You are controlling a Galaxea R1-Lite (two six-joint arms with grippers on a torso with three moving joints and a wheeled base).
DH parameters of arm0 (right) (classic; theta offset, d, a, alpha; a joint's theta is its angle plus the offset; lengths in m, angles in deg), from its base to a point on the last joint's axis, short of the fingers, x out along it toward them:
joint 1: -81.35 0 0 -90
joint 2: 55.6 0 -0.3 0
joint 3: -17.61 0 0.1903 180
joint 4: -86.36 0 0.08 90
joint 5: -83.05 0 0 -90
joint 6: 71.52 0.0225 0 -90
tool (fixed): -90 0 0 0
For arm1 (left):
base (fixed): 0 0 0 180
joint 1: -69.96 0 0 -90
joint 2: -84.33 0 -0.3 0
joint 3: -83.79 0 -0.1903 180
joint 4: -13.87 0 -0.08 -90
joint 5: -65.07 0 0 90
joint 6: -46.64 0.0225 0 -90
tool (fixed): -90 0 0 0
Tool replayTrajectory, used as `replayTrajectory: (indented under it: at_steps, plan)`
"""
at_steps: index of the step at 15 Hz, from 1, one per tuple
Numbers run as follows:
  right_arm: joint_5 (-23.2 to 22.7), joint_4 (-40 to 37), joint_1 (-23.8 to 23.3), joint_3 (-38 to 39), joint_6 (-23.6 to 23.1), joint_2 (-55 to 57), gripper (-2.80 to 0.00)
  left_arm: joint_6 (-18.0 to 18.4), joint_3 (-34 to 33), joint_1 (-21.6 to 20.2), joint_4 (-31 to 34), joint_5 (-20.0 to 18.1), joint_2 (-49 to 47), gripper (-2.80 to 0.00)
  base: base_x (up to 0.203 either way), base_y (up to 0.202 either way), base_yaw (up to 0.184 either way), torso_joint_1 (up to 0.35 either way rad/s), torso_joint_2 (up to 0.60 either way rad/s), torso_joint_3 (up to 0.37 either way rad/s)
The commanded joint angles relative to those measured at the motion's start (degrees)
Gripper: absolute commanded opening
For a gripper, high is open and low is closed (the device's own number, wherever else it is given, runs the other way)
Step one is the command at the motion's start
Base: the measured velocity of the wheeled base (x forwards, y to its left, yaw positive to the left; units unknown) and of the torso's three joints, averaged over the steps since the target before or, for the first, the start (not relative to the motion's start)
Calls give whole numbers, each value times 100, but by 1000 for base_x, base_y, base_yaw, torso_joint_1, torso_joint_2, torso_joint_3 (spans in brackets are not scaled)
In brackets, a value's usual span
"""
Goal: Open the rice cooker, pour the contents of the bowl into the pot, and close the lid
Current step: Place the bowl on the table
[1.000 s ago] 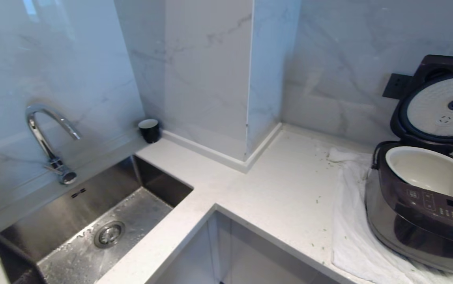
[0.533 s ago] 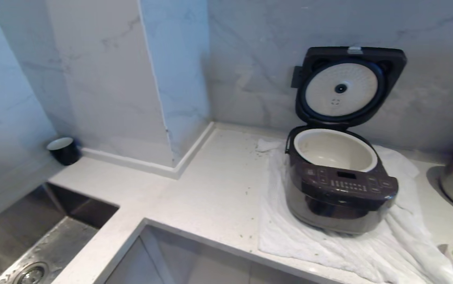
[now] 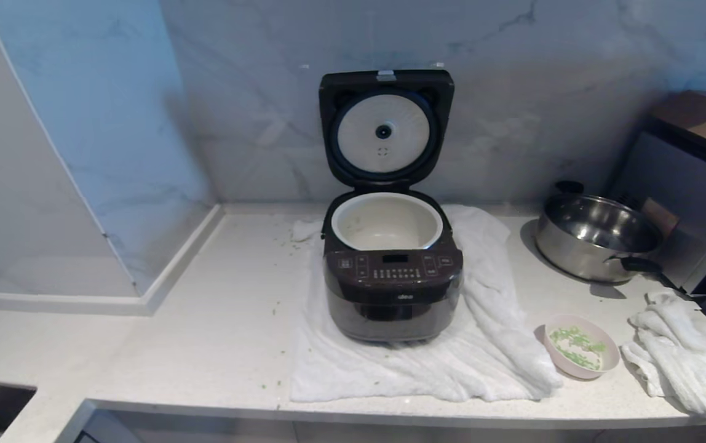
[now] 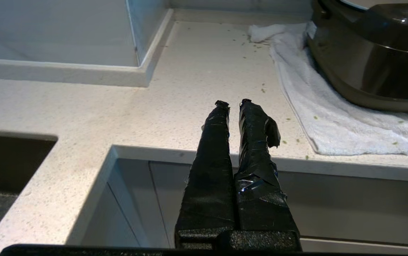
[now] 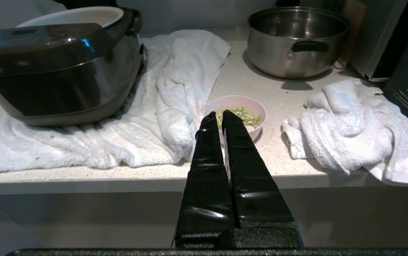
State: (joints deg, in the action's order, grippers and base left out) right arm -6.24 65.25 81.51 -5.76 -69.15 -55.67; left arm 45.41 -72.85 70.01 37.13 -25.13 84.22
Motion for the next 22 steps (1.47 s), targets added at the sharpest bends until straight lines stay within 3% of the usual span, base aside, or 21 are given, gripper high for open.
replayTrajectory:
  at_steps: [1,6,15,22]
  plan:
    - [0,3,2,0,1,7,-280,-9,-9,4,1,3,-7,-280,0,0,0,0,0,0]
    - [0,3,2,0,1,7,-280,-9,-9,-5,1,3,-7,-280,0,0,0,0,0,0]
    - [0,3,2,0,1,7,-280,-9,-9,-1,1,3,-7,-280,184,-123,4,3,6,1]
    - [0,3,2,0,-7,7,-280,-9,-9,4,-6,3,-7,-280,0,0,0,0,0,0]
